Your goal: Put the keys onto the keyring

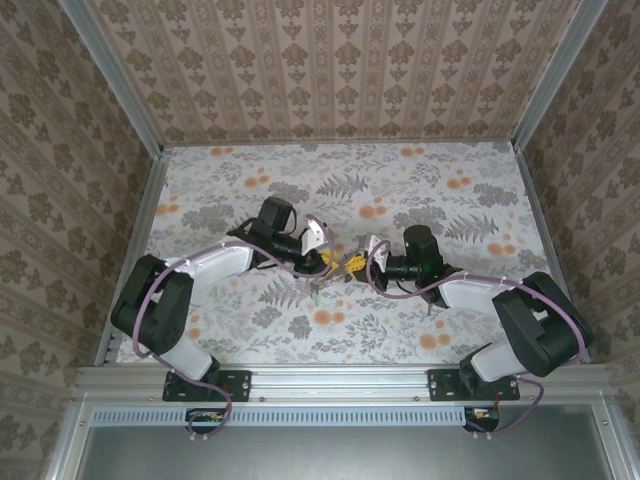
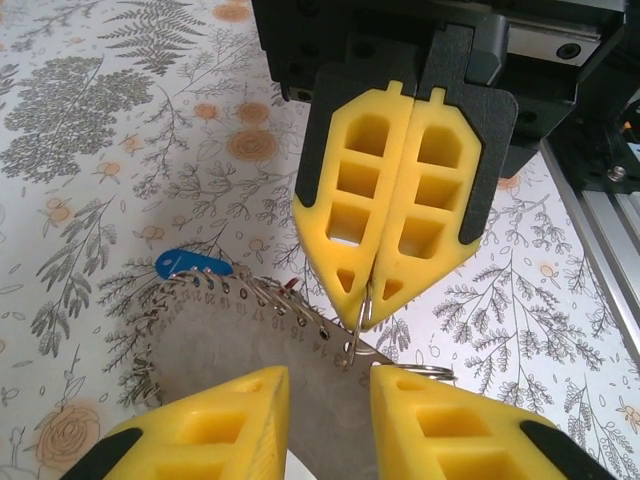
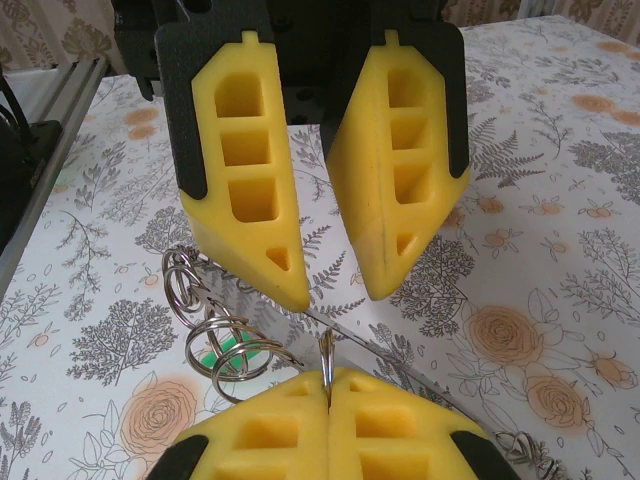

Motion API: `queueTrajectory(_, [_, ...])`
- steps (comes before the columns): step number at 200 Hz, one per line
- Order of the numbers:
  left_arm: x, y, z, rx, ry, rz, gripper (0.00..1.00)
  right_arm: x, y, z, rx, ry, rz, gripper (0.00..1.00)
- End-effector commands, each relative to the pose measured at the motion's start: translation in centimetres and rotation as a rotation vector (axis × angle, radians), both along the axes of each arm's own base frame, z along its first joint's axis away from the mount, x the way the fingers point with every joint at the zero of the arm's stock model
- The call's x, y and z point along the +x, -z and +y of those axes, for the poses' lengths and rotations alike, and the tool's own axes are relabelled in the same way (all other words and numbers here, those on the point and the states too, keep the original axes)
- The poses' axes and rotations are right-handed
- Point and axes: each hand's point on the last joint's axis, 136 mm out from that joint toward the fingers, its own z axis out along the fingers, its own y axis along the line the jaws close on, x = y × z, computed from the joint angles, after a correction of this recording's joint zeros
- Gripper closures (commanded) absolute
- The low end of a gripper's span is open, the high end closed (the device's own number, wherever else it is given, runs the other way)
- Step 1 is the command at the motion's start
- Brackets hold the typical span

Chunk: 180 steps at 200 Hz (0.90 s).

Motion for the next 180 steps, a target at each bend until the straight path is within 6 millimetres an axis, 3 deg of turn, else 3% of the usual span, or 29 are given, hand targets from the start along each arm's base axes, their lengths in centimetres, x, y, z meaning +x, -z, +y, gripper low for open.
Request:
queueTrajectory(1, [-0.3, -0.9, -0.3, -0.036, 0.073, 0.012, 0.72, 0.4, -1.4, 0.0, 0.023, -0.005, -0.046, 1.00])
queueTrajectory(115, [0.5, 0.2, -0.8, -0.002, 0.076, 0.032, 0.72, 0.8, -2.2, 0.4, 0.050, -0.025, -0.044, 1.00])
queueTrajectory(180, [0.5, -0.2, -1.4, -0.014, 0.106, 0.057, 0.73, 1.1, -2.8, 0.6, 0.064, -0.025, -0.052, 1.00])
